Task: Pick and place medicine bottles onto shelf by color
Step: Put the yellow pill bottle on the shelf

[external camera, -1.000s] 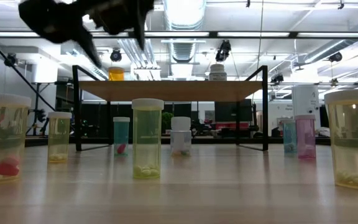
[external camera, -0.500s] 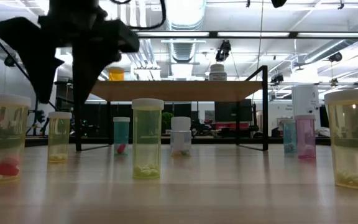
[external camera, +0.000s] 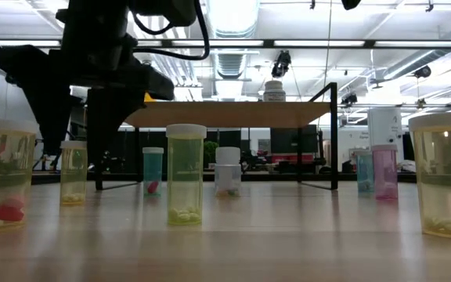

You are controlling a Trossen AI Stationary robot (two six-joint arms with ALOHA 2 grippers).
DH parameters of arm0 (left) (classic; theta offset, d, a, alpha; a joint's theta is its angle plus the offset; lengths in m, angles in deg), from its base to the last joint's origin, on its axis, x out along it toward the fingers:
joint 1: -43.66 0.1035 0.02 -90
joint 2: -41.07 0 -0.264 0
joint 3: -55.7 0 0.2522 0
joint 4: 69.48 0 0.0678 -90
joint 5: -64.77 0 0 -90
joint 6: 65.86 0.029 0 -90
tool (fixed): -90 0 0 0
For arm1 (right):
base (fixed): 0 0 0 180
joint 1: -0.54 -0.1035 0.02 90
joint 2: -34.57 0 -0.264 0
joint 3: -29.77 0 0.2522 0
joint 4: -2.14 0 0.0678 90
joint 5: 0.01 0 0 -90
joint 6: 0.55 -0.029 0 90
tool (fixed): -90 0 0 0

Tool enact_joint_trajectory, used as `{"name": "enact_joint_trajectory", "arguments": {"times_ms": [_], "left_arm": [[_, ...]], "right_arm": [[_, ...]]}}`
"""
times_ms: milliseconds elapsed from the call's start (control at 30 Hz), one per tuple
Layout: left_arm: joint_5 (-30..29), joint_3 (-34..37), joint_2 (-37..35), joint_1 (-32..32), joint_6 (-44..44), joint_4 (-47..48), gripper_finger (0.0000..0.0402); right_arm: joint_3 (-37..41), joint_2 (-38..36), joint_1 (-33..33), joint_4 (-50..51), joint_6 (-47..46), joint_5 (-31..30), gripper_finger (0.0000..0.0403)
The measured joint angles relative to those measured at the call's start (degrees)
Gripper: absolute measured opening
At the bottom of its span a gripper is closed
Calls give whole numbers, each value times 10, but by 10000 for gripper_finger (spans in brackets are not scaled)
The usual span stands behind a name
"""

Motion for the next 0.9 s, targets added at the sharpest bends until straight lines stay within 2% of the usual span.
{"name": "enact_joint_trajectory", "arguments": {"times_ms": [433, 633, 767, 900], "left_arm": [[8, 1, -1, 0, -22, -18, 125], [16, -7, -1, 0, -25, -18, 99], [32, -38, -6, 0, -16, -18, 98], [61, -121, -17, -1, 37, -18, 97]], "right_arm": [[0, 0, 0, 4, -4, 0, 9], [0, 0, 0, 8, -3, 0, 9], [0, 0, 0, 12, 3, 0, 9], [0, 0, 0, 21, 3, 0, 9]]}}
